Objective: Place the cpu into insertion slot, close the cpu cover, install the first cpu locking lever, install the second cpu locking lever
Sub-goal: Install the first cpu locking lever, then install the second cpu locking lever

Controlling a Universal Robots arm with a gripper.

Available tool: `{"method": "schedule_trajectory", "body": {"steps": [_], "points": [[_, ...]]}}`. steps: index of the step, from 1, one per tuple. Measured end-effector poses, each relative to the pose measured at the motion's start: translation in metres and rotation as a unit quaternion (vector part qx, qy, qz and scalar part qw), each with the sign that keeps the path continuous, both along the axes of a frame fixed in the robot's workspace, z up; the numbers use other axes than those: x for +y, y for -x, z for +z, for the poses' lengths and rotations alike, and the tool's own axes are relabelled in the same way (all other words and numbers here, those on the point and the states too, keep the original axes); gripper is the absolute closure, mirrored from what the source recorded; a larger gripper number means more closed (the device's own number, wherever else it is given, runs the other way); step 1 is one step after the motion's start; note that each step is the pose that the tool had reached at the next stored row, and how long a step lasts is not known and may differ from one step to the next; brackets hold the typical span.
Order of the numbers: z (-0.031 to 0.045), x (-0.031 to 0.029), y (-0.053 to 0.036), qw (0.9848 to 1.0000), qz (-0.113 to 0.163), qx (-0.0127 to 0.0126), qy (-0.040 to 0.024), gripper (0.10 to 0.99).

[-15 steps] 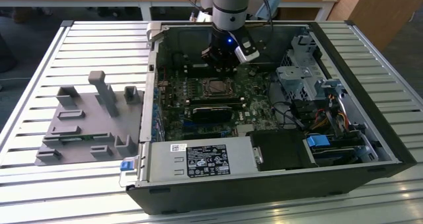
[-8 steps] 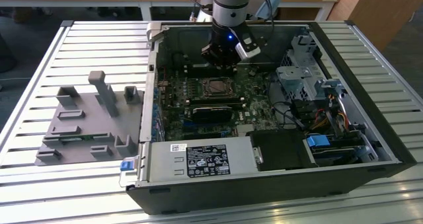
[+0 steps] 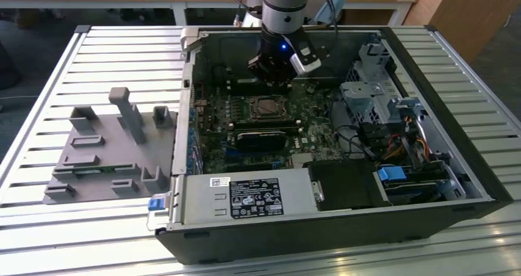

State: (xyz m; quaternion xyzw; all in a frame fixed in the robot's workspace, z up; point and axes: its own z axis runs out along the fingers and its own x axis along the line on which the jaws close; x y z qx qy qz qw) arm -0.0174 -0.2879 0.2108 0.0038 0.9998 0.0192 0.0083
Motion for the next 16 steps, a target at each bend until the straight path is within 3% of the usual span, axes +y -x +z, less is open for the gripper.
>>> {"method": "schedule_trajectory", "body": {"steps": [16], "points": [[0.0, -0.0041, -0.0005, 1.0, 0.0, 0.0, 0.0, 0.973]]}}
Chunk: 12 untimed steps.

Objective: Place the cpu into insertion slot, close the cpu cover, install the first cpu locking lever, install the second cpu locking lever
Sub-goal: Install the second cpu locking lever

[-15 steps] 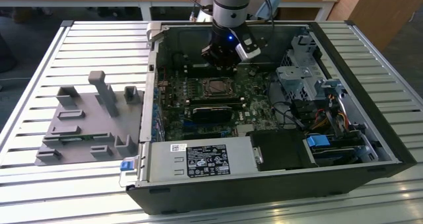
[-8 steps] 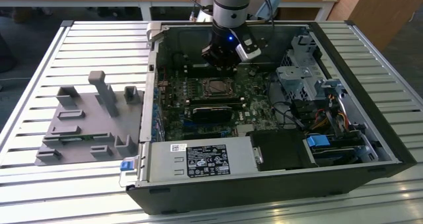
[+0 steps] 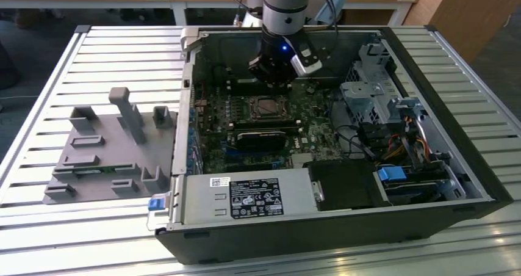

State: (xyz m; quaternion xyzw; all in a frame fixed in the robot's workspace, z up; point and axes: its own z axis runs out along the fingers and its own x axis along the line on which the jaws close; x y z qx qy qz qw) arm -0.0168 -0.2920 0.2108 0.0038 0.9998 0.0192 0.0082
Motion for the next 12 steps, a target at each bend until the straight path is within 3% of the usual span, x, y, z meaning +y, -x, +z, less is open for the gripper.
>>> {"method": "schedule_trajectory", "body": {"steps": [12], "points": [[0.0, -0.0048, -0.0003, 1.0, 0.0, 0.0, 0.0, 0.973]]}}
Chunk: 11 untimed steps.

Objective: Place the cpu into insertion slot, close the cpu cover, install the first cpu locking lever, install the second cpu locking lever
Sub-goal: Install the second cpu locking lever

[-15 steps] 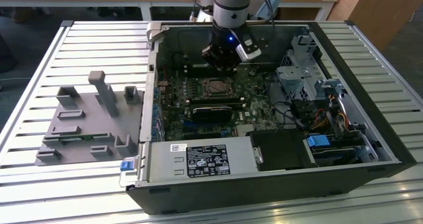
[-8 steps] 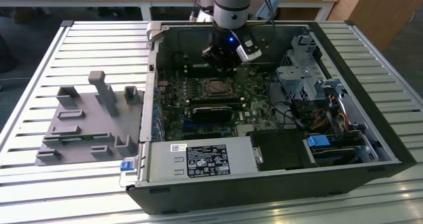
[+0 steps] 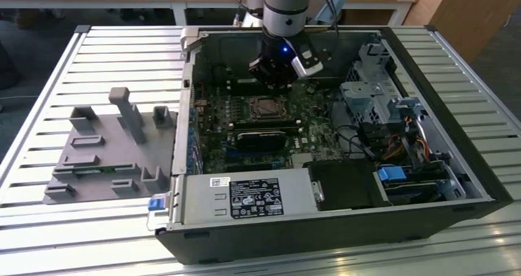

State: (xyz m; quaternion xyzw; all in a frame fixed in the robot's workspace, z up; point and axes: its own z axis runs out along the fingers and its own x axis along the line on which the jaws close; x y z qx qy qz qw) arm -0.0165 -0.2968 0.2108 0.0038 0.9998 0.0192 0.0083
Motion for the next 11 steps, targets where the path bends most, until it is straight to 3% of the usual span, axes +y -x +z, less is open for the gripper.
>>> {"method": "schedule_trajectory", "body": {"steps": [5, 11], "points": [[0.0022, -0.0007, 0.0, 1.0, 0.0, 0.0, 0.0, 0.973], [0.0192, -0.0007, 0.0, 1.0, 0.0, 0.0, 0.0, 0.973]]}}
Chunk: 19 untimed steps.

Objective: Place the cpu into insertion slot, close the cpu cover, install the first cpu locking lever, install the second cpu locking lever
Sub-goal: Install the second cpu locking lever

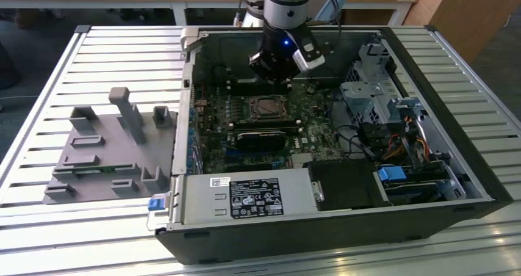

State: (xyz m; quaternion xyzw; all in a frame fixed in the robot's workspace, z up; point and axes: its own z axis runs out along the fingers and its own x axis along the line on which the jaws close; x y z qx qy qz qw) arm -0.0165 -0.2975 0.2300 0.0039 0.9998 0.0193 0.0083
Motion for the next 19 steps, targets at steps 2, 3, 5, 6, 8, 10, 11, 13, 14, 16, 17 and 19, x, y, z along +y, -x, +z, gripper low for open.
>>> {"method": "schedule_trajectory", "body": {"steps": [2, 3, 5, 6, 8, 10, 11, 13, 14, 16, 17, 19], "points": [[0.0057, 0.0, 0.0, 1.0, 0.0, 0.0001, 0.0001, 0.973], [0.0067, -0.0002, 0.0, 1.0, 0.0, 0.0001, 0.0001, 0.973], [0.0069, -0.0017, 0.0, 1.0, 0.0, 0.0, 0.0, 0.973], [0.0069, -0.0029, 0.0, 1.0, 0.0, 0.0, 0.0, 0.973], [0.0069, -0.0057, 0.0, 1.0, 0.0, 0.0, 0.0, 0.973], [0.0069, -0.0088, 0.0, 1.0, 0.0, 0.0, 0.0, 0.973], [0.0069, -0.0107, 0.0, 1.0, 0.0, 0.0, 0.0, 0.973], [0.0069, -0.0145, 0.0, 1.0, 0.0, 0.0, 0.0, 0.973], [0.0069, -0.0163, 0.0, 1.0, 0.0, 0.0, 0.0001, 0.973], [0.0069, -0.0196, 0.0, 1.0, 0.0, 0.0, 0.0001, 0.973], [0.0069, -0.0213, 0.0, 1.0, 0.0, 0.0, 0.0001, 0.973], [0.0069, -0.0252, 0.0, 1.0, 0.0, 0.0, 0.0001, 0.973]]}}
